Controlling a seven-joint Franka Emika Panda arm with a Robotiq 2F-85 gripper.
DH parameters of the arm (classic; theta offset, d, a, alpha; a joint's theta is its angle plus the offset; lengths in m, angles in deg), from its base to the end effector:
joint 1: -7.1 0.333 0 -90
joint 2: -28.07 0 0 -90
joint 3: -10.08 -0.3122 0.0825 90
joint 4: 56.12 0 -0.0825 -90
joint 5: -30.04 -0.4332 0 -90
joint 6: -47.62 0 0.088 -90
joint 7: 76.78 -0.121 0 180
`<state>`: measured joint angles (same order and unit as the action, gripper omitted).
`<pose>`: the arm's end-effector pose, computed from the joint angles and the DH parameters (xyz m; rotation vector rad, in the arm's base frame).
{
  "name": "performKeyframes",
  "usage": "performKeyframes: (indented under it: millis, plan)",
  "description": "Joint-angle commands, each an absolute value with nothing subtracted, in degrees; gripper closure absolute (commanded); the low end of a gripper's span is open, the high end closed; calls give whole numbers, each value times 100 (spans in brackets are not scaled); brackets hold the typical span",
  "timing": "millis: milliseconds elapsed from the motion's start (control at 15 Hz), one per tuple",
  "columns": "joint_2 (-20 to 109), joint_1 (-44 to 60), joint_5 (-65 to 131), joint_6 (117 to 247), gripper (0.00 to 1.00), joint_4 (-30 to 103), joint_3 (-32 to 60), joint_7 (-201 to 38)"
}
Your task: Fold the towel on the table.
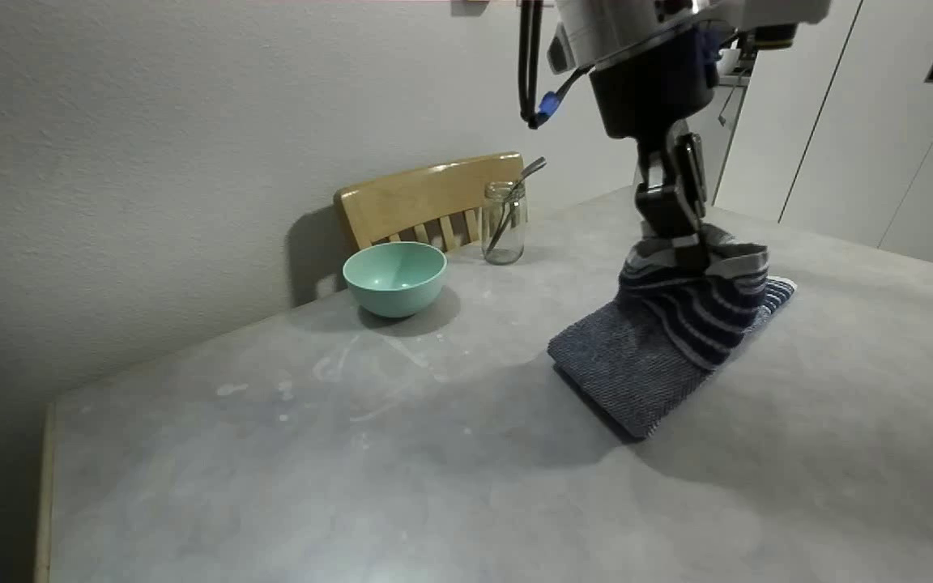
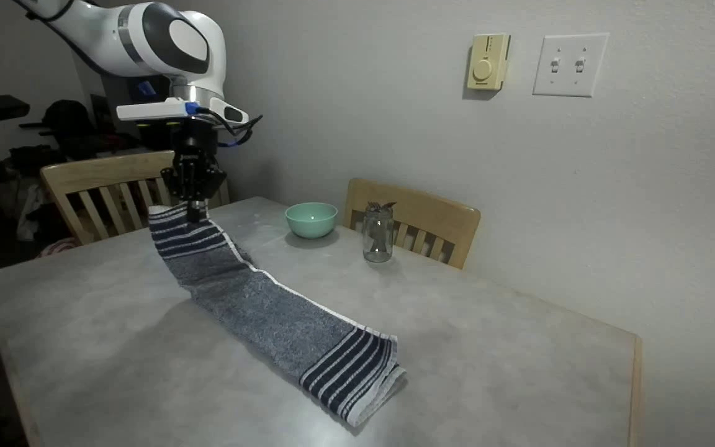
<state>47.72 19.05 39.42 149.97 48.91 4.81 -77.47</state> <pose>0.5994 0.1672 0.2767 2.8693 0.5158 -0.5368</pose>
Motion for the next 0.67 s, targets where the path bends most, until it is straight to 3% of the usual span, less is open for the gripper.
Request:
performKeyframes:
  millis: [0,600]
  plan:
    - [4659,1793,4014,14990,93,5024,437,-7762]
    - [4738,1853,4090,14911,98,5021,394,-7876]
